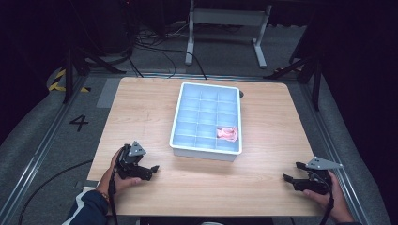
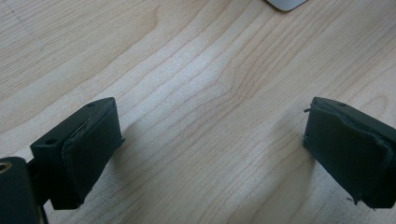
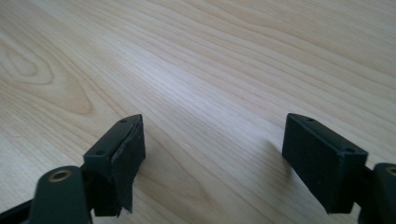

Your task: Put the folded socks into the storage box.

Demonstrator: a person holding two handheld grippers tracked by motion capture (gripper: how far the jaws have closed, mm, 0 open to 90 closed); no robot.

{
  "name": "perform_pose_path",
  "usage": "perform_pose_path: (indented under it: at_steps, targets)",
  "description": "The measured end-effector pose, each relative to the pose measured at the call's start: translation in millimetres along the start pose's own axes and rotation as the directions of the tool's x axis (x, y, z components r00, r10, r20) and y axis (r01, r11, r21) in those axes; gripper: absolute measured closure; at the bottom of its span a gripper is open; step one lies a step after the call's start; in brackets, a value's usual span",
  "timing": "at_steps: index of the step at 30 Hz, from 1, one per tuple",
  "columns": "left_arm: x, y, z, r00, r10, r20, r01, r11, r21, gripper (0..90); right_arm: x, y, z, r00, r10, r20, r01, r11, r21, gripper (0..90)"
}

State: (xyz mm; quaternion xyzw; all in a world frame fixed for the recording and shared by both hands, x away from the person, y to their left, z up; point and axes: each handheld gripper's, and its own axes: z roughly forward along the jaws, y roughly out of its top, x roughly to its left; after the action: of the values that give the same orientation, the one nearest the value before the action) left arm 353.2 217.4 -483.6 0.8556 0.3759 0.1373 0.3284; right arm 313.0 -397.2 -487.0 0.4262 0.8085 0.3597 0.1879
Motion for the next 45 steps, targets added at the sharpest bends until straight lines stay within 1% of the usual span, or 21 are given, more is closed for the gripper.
perform_pose_path:
  at_steps: [1, 3, 5, 12, 14, 23, 26, 29, 30, 31, 32, 33, 37, 38, 40, 41, 43, 44, 45]
  targets:
    - [0.0, 0.0, 0.0, 1.0, 0.0, 0.0, 0.0, 1.0, 0.0, 4.5, -1.7, -1.5, -1.2, 0.9999, 0.011, 0.005, -0.011, 1.0, -0.005, 20.4]
    - [0.0, 0.0, 0.0, 1.0, 0.0, 0.0, 0.0, 1.0, 0.0, 4.5, -3.9, -4.4, -4.4, 0.9989, 0.037, 0.03, -0.036, 0.999, -0.003, 20.4]
    - [0.0, 0.0, 0.0, 1.0, 0.0, 0.0, 0.0, 1.0, 0.0, 4.5, -4.4, -5.7, -5.7, 0.9977, 0.05, 0.045, -0.05, 0.999, -0.005, 20.4]
    - [0.2, 0.0, 0.1, 1.0, 0.0, 0.004, 0.0, 1.0, -0.001, 4.5, -4.3, -6.0, -5.8, 0.9976, 0.049, 0.049, -0.049, 0.999, -0.005, 20.2]
    - [-0.1, -0.2, -0.2, 1.0, -0.002, -0.005, 0.002, 1.0, -0.002, 4.6, -4.2, -5.7, -5.5, 0.9975, 0.051, 0.048, -0.051, 0.999, -0.004, 19.4]
    - [-1.4, -1.1, -0.9, 0.9999, -0.012, -0.01, 0.012, 0.9999, -0.003, 4.8, -4.7, -4.5, -3.8, 0.9976, 0.047, 0.051, -0.047, 0.999, -0.001, 17.9]
    - [-1.6, -1.2, -1.1, 0.9998, -0.015, -0.011, 0.015, 0.9999, -0.001, 4.8, -4.4, -4.2, -3.5, 0.9972, 0.053, 0.053, -0.053, 0.999, -0.001, 17.5]
    - [-1.0, -0.9, -1.2, 0.9999, -0.005, -0.015, 0.005, 1.0, -0.002, 4.8, -4.4, -3.7, -3.1, 0.9969, 0.057, 0.054, -0.057, 0.998, 0.0, 16.9]
    - [-1.6, -1.2, -1.1, 0.9998, -0.015, -0.011, 0.015, 0.9999, -0.001, 4.8, -4.4, -3.4, -2.8, 0.9968, 0.059, 0.054, -0.059, 0.998, 0.0, 16.5]
    - [-1.2, -1.0, -1.3, 0.9999, -0.007, -0.015, 0.007, 1.0, -0.002, 4.8, -4.8, -3.2, -2.3, 0.997, 0.055, 0.054, -0.055, 0.998, 0.002, 16.1]
    - [-1.3, -1.0, -1.2, 0.9999, -0.008, -0.013, 0.008, 1.0, -0.001, 4.8, -5.1, -2.8, -1.8, 0.9971, 0.053, 0.055, -0.053, 0.999, 0.002, 15.8]
    - [-2.1, -1.3, -1.1, 0.9997, -0.019, -0.016, 0.019, 0.9998, -0.003, 4.8, -5.2, -2.4, -1.5, 0.997, 0.055, 0.055, -0.055, 0.998, 0.002, 15.5]
    - [-2.0, -1.3, -1.2, 0.9996, -0.018, -0.02, 0.018, 0.9998, -0.002, 4.5, -5.9, -0.5, 0.7, 0.9969, 0.06, 0.051, -0.06, 0.998, 0.003, 14.8]
    - [-2.6, -1.5, -1.3, 0.9994, -0.029, -0.022, 0.029, 0.9996, -0.001, 4.2, -6.6, 0.1, 1.3, 0.9972, 0.054, 0.052, -0.054, 0.999, 0.006, 14.6]
    - [-2.4, -1.6, -1.5, 0.9993, -0.027, -0.026, 0.027, 0.9996, 0.0, 3.7, -7.9, 1.9, 3.4, 0.9974, 0.052, 0.05, -0.052, 0.999, 0.005, 14.4]
    - [-2.7, -1.9, -1.9, 0.999, -0.03, -0.033, 0.03, 0.9995, 0.004, 3.3, -8.4, 3.0, 4.4, 0.9972, 0.056, 0.05, -0.056, 0.998, 0.006, 14.1]
    - [-3.1, -2.0, -2.2, 0.9986, -0.038, -0.036, 0.039, 0.9991, 0.019, 1.3, -10.5, 5.6, 7.5, 0.9976, 0.048, 0.049, -0.048, 0.999, 0.009, 13.2]
    - [-4.0, -2.3, -1.9, 0.9981, -0.047, -0.041, 0.048, 0.9987, 0.017, 0.1, -11.2, 6.7, 8.8, 0.9977, 0.047, 0.048, -0.048, 0.999, 0.01, 12.7]
    - [-4.6, -2.8, -2.2, 0.9976, -0.047, -0.05, 0.048, 0.9988, 0.014, 0.1, -11.4, 7.6, 9.8, 0.9975, 0.052, 0.048, -0.053, 0.999, 0.01, 12.0]
